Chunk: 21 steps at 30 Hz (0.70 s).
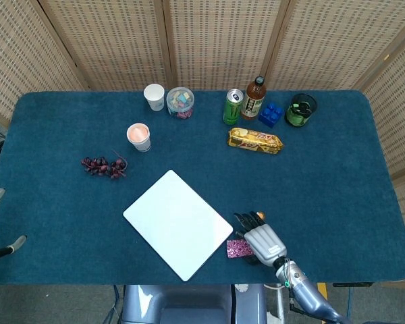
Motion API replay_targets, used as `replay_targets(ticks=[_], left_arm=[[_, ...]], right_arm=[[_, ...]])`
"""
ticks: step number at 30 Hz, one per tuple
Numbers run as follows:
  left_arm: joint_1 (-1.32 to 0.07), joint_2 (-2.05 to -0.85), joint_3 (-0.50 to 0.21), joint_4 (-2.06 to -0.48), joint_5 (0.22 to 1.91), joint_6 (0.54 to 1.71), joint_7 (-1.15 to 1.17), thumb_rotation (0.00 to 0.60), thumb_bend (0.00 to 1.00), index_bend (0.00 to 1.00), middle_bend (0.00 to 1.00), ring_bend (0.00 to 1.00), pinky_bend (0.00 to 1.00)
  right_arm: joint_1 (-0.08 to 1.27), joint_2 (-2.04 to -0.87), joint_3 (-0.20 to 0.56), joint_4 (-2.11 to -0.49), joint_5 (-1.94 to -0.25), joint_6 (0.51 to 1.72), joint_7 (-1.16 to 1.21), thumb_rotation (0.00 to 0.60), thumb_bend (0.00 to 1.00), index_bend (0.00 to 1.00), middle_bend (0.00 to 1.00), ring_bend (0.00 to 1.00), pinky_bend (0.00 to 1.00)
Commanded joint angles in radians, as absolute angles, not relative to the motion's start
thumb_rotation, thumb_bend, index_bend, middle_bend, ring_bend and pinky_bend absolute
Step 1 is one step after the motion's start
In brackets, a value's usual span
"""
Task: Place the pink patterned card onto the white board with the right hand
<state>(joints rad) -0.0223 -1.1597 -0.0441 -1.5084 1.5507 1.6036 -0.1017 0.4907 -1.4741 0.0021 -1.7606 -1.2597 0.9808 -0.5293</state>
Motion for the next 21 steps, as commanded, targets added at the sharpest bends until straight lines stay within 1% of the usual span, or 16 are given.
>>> replay_targets(ticks=[1,4,9,12,18,19,20,21], left_arm=[[-0.023,-1.159,-0.045,-1.509,1.549,1.603,-0.103,0.6,0.0,0.0,0.0,0.0,0.0],[-0.025,-1.157,-0.047,-1.51,1.544,1.598,-0.105,0.6,0.0,0.0,0.0,0.0,0.0],[-0.029,-1.154,-0.053,-1.509,1.53,1.585,-0.113,0.6,0.0,0.0,0.0,0.0,0.0],[-0.034,-1.153,-0.055,-1.508,1.522,1.574,-0.117,0.6,0.0,0.0,0.0,0.0,0.0],[-0.045,-1.154,-0.061,-1.501,1.5,1.544,-0.122,0.6,0.0,0.0,0.0,0.0,0.0],[-0.046,-1.154,-0.062,-1.5,1.497,1.54,-0.123,0.6,0.0,0.0,0.0,0.0,0.0],[-0.047,-1.154,-0.063,-1.499,1.494,1.538,-0.124,0.6,0.0,0.0,0.0,0.0,0.0],[-0.048,-1.154,-0.064,-1.498,1.491,1.535,-0.127,0.6,0.0,0.0,0.0,0.0,0.0]], right_arm=[[0.519,-1.47,0.032,-1.781,-1.226,0.963,-0.547,0.6,0.34,0.59,0.0,0.0,0.0],[0.559,-1.483,0.065,-1.791,-1.176,0.939,-0.592,0.6,0.34,0.59,0.0,0.0,0.0],[0.653,-1.544,0.128,-1.78,-1.045,0.904,-0.71,0.6,0.34,0.59,0.0,0.0,0.0],[0.724,-1.598,0.16,-1.753,-0.948,0.894,-0.794,0.6,0.34,0.59,0.0,0.0,0.0],[0.846,-1.712,0.195,-1.67,-0.811,0.904,-0.927,0.6,0.34,0.59,0.0,0.0,0.0],[0.859,-1.726,0.202,-1.66,-0.791,0.908,-0.936,0.6,0.33,0.56,0.0,0.0,0.0],[0.872,-1.74,0.212,-1.651,-0.77,0.913,-0.943,0.6,0.31,0.49,0.0,0.0,0.0],[0.888,-1.755,0.223,-1.641,-0.742,0.921,-0.953,0.6,0.26,0.42,0.0,0.0,0.0]])
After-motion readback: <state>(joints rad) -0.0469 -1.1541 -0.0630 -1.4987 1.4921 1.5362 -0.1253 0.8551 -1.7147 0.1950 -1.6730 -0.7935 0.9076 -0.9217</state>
